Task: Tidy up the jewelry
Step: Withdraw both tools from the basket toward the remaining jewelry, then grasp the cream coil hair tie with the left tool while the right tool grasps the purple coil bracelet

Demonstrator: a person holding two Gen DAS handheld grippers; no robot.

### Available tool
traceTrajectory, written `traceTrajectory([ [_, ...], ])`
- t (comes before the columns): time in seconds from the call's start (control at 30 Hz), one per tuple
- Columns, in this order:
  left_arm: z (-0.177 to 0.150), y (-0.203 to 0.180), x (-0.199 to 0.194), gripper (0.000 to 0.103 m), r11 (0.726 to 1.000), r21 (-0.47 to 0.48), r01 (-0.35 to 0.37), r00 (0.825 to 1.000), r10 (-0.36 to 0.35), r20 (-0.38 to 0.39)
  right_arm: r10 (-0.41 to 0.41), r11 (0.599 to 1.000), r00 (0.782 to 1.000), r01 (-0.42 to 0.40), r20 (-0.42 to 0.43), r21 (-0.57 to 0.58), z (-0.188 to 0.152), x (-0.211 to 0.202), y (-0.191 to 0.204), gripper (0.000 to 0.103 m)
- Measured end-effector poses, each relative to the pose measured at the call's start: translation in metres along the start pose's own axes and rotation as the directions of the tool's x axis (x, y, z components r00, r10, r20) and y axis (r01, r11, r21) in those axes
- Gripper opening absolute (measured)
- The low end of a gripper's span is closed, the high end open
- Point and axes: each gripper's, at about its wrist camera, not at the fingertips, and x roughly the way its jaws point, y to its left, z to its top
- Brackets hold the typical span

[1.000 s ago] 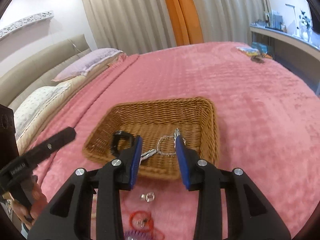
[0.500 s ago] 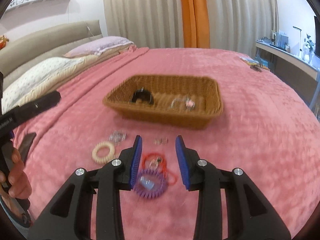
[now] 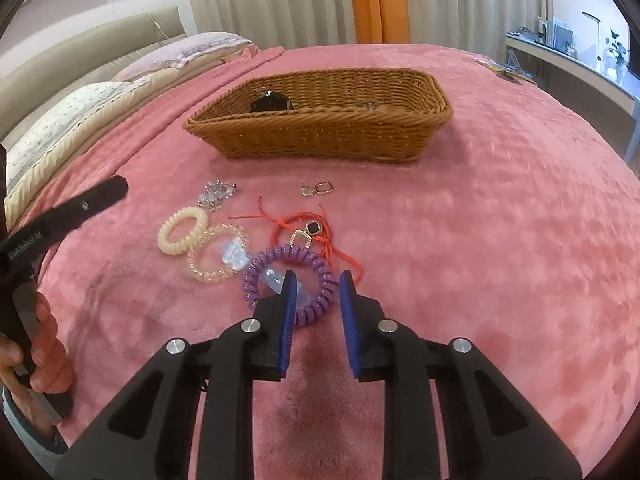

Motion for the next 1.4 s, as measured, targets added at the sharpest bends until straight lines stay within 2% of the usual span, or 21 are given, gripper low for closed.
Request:
traceTrajectory([
  [0.1,-0.001,0.0,0.005,0.043,1.0,0.015,-0.003,1.0,0.003,-0.017,0.013,1.0,1.0,-0.013,-0.023,0.004,-0.001,0.006,-0.001,0.019],
  [0.4,-0.006,0.007,0.026,0.044,0.999,-0.03,-0.03,0.994,0.027,-0.103,0.043,0.998,0.995,-0.039,-0.085,0.049,0.003,0.023,-0.009,0.019],
  [0.63,-0.013,0.007,0.048,0.044,0.999,-0.019,-0.04,0.975,0.035,-0.221,0.048,0.998,0.994,-0.044,-0.096,0.05,0.0,0.023,-0.011,0.02],
  [0.77,-0.014,0.004,0.051,0.043,0.999,0.002,-0.053,0.972,0.052,-0.23,0.012,1.0,0.994,-0.01,-0.107,0.02,0.0,0.025,-0.005,0.02],
  [0.97,-0.015,-0.006,0.052,0.043,0.996,0.049,-0.077,0.971,0.087,-0.224,0.02,1.0,0.994,-0.019,-0.107,0.014,0.0,0.023,-0.006,0.018],
  [1.1,-0.016,-0.01,0.052,0.022,0.995,0.068,-0.069,0.972,0.082,-0.221,-0.003,1.0,0.997,0.002,-0.071,-0.015,-0.001,0.011,0.0,0.011],
  [1.2,-0.016,-0.014,0.052,0.022,0.993,0.089,-0.076,0.972,0.094,-0.217,-0.008,1.0,0.999,0.007,-0.048,-0.024,-0.003,0.003,0.001,0.01],
  [1.23,-0.017,-0.014,0.052,0.016,0.993,0.091,-0.076,0.972,0.094,-0.217,-0.007,1.0,0.999,0.006,-0.04,-0.025,-0.004,0.001,0.001,0.01],
  [1.3,-0.017,-0.015,0.051,0.011,0.993,0.095,-0.077,0.972,0.096,-0.214,-0.004,1.0,1.0,0.004,-0.02,-0.025,-0.005,-0.004,0.0,0.01],
  [1.4,-0.017,-0.017,0.046,0.009,0.989,0.108,-0.1,0.975,0.119,-0.185,0.008,1.0,1.0,-0.008,0.0,-0.012,-0.005,-0.007,-0.004,0.01],
])
